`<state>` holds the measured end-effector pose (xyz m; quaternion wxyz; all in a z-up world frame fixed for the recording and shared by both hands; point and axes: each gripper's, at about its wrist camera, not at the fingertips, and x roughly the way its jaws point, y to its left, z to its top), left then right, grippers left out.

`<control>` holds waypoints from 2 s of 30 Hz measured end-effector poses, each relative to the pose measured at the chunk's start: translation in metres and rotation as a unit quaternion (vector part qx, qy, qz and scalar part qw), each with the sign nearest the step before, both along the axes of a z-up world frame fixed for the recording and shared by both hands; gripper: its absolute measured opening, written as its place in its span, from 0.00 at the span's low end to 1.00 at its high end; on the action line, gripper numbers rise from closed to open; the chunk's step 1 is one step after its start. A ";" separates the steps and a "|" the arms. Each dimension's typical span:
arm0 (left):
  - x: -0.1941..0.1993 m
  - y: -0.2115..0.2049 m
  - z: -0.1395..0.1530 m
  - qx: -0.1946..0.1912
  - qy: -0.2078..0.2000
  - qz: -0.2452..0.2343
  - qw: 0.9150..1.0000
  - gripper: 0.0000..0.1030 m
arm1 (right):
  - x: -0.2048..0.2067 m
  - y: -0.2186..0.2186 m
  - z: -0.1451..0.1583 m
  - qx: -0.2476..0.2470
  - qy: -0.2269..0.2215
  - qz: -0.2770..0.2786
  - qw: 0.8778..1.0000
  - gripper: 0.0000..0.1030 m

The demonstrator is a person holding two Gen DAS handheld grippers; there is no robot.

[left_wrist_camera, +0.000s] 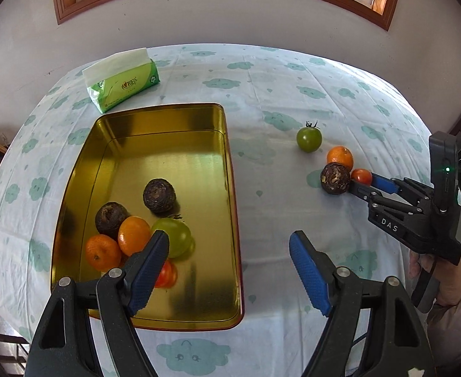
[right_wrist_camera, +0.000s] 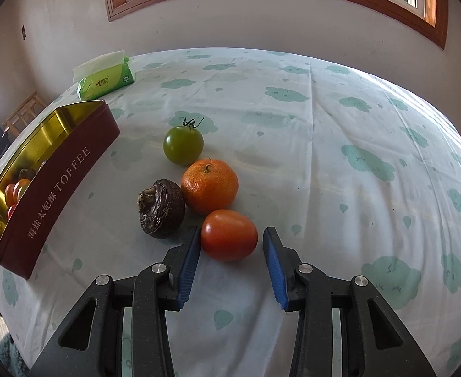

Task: Organize fruits
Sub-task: 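Grasp the loose red tomato on the cloth with the right gripper, then grasp the dark brown fruit with the left gripper while the right holds the red tomato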

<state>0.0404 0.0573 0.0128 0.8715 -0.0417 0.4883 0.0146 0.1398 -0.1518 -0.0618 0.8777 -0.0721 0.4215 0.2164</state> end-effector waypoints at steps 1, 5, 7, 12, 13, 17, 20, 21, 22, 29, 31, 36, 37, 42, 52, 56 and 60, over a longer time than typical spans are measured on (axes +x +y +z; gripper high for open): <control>0.001 -0.005 -0.001 -0.001 0.000 -0.005 1.000 0.74 | 0.000 0.001 0.000 0.001 0.000 0.001 1.000 0.36; 0.009 -0.022 -0.005 -0.003 0.002 -0.021 1.000 0.74 | 0.001 0.000 -0.001 0.003 -0.004 -0.001 1.000 0.35; 0.012 -0.029 -0.008 -0.009 0.002 -0.027 1.000 0.74 | 0.002 -0.002 -0.001 0.004 -0.006 -0.007 1.000 0.35; 0.020 -0.048 -0.012 -0.016 -0.006 -0.044 0.999 0.74 | 0.004 -0.017 -0.001 0.000 -0.017 -0.027 0.999 0.35; 0.023 -0.051 -0.014 -0.020 -0.008 -0.047 0.999 0.74 | 0.004 -0.022 -0.001 -0.001 -0.019 -0.032 0.999 0.35; 0.035 -0.064 -0.023 -0.028 -0.006 -0.051 0.998 0.74 | 0.007 -0.044 0.000 -0.005 -0.024 -0.059 0.998 0.35; 0.043 -0.074 -0.030 -0.031 -0.005 -0.057 0.998 0.74 | 0.012 -0.060 0.001 -0.009 -0.026 -0.080 0.996 0.35; 0.046 -0.078 -0.032 -0.027 -0.004 -0.059 0.998 0.74 | 0.013 -0.066 0.000 -0.010 -0.025 -0.086 0.996 0.35; 0.048 -0.081 -0.034 -0.026 -0.005 -0.062 0.998 0.74 | 0.015 -0.072 0.000 -0.010 -0.025 -0.094 0.995 0.35; 0.067 -0.093 -0.046 -0.033 0.002 -0.071 0.997 0.74 | 0.022 -0.104 -0.001 -0.022 -0.024 -0.129 0.991 0.35; 0.071 -0.095 -0.050 -0.033 0.005 -0.071 0.997 0.73 | 0.024 -0.110 -0.002 -0.008 -0.016 -0.135 0.991 0.35; 0.083 -0.100 -0.058 -0.035 0.012 -0.070 0.997 0.71 | 0.026 -0.113 -0.003 -0.005 -0.014 -0.136 0.991 0.35; 0.085 -0.100 -0.059 -0.035 0.012 -0.070 0.997 0.71 | 0.026 -0.114 -0.003 -0.004 -0.013 -0.136 0.991 0.35; 0.093 -0.106 -0.063 -0.034 0.012 -0.081 0.996 0.60 | 0.026 -0.115 -0.003 0.000 -0.011 -0.136 0.991 0.35; 0.095 -0.110 -0.063 -0.037 0.003 -0.086 0.996 0.35 | 0.025 -0.110 -0.003 -0.008 -0.013 -0.136 0.991 0.35; 0.089 -0.108 -0.063 -0.037 0.003 -0.085 0.996 0.35 | 0.025 -0.108 -0.004 -0.013 -0.014 -0.136 0.991 0.35; 0.080 -0.104 -0.062 -0.042 0.005 -0.084 0.996 0.35 | 0.025 -0.107 -0.004 -0.017 -0.014 -0.136 0.990 0.35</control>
